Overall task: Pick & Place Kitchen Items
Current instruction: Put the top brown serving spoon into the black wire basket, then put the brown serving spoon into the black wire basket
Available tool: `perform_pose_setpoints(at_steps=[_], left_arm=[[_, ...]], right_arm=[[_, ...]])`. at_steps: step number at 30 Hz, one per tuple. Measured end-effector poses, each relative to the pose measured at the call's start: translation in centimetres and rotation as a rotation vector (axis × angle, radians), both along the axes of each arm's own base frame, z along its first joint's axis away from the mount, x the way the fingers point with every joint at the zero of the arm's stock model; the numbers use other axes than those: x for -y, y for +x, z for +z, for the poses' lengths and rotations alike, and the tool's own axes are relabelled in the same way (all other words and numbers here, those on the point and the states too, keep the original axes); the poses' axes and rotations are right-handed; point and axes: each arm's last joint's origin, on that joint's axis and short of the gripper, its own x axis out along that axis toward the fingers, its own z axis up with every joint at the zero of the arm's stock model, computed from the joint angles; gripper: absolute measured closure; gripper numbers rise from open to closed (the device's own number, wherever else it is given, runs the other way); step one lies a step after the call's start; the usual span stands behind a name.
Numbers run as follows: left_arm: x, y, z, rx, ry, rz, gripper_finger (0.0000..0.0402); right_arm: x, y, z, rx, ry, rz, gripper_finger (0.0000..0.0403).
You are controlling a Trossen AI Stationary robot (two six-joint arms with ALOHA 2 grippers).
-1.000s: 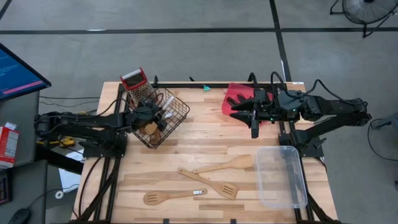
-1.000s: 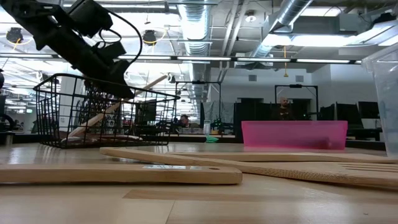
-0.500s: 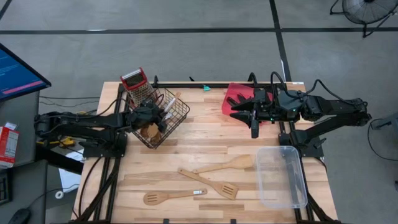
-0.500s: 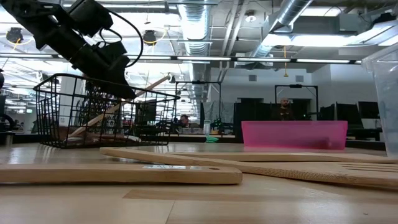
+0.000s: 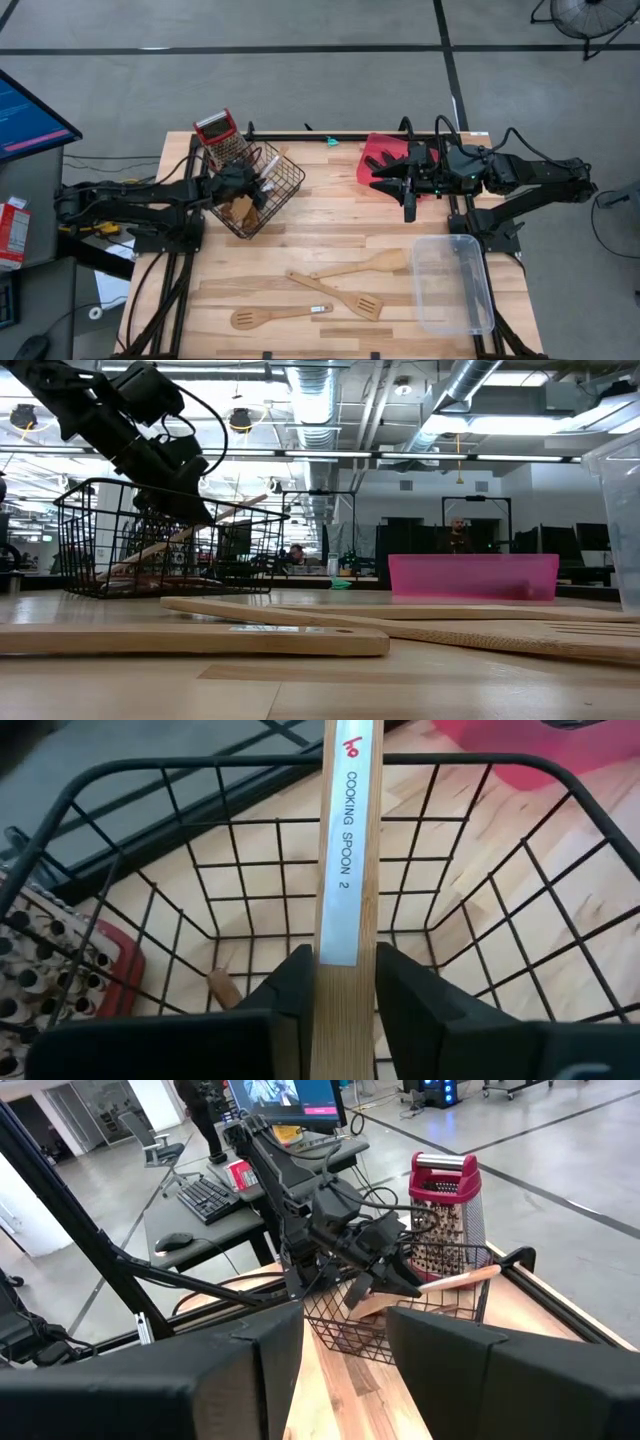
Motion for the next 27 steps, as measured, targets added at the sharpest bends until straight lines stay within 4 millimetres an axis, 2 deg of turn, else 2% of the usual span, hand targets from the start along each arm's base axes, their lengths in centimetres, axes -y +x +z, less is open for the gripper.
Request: perform_pose_setpoints(at_steps=[4, 8, 17, 22, 27], left_arm=[[0.0, 0.0, 0.0, -0.003, 0.001, -0.011, 0.0331], [0.1, 0.1, 0.0, -0.062, 0.058, -0.087, 0.0307], [0.1, 0.2, 0.3, -0.097, 0.101, -0.141, 0.0183], [-0.1, 0.8, 3.4, 0.011, 0.146, -0.136, 0.0136], [0.4, 1.1, 8.4, 0.189, 0.184, -0.215, 0.0135]], right_arm=[[0.0, 0.0, 0.0, 0.000, 0.000, 0.000, 0.0242], [0.0, 0.0, 0.0, -0.002, -0.001, 0.000, 0.0242], [0.0, 0.0, -0.2, -0.017, -0.003, 0.000, 0.0242], [0.0, 0.0, -0.2, -0.020, -0.003, 0.001, 0.0242], [0.0, 0.0, -0.2, -0.020, -0.003, 0.000, 0.0242]])
